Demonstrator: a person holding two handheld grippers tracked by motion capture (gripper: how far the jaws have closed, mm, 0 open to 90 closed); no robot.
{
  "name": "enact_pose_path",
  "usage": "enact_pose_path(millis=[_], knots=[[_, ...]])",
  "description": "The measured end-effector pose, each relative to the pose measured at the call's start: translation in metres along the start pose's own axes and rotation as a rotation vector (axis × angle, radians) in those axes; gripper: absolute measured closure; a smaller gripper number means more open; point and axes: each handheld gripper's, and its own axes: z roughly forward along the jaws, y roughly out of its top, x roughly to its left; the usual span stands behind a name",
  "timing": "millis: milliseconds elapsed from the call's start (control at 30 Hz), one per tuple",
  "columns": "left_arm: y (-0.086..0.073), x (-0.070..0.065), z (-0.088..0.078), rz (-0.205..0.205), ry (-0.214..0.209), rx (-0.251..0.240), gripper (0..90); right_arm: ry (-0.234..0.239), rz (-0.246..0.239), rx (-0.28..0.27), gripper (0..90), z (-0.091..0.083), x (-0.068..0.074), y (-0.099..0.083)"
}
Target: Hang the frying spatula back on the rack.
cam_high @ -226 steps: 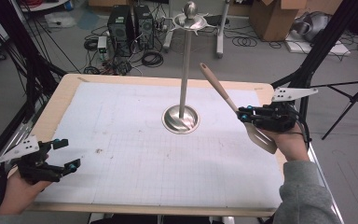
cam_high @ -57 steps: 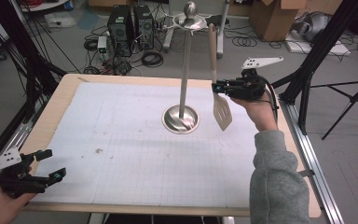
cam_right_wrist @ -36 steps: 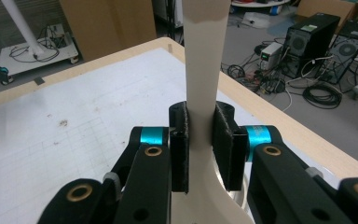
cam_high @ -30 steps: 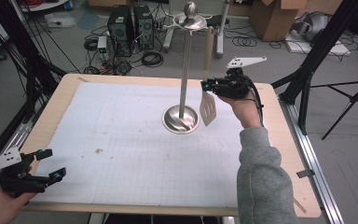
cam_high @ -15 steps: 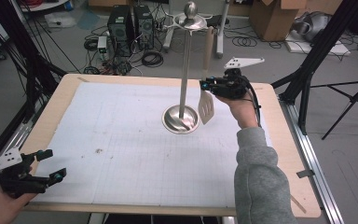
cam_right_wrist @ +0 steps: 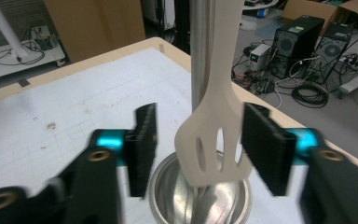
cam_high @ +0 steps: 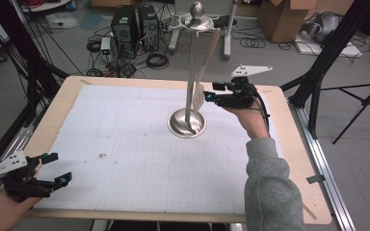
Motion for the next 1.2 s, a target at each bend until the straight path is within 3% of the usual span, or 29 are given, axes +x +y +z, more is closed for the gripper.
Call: enact_pose_path(millis=[67,100,200,333,600,733,967,1200], knots=[[0.001,0.000,0.003,0.004,-0.006,0.005,1.8,0.002,0.008,-0.010,33.1,-0.001,0.001,-0.003],[0.002,0.000,0.006,0.008,-0.012,0.008,1.8,0.006,0.027,-0.008,24.5,-0.003,0.001,-0.005],[0.003,0.000,0.010,0.008,-0.018,0.006,1.8,-0.003,0.035,-0.004,18.9,-0.004,0.003,-0.008],[0.008,0.000,0.015,0.013,-0.029,-0.004,1.8,0.032,0.045,-0.039,15.6,-0.011,0.007,-0.015],[0.015,0.001,0.029,0.025,-0.056,-0.010,1.8,0.015,0.045,-0.061,15.5,-0.029,0.010,-0.034],[0.019,0.002,0.035,0.023,-0.063,-0.036,1.8,-0.004,0.042,-0.063,15.5,-0.038,0.011,-0.046],[0.023,0.005,0.048,0.013,-0.081,-0.050,1.8,-0.035,0.029,-0.007,15.2,-0.049,0.016,-0.069],[0.025,0.006,0.054,0.020,-0.089,-0.056,1.8,-0.045,0.022,-0.001,14.8,-0.053,0.022,-0.084]])
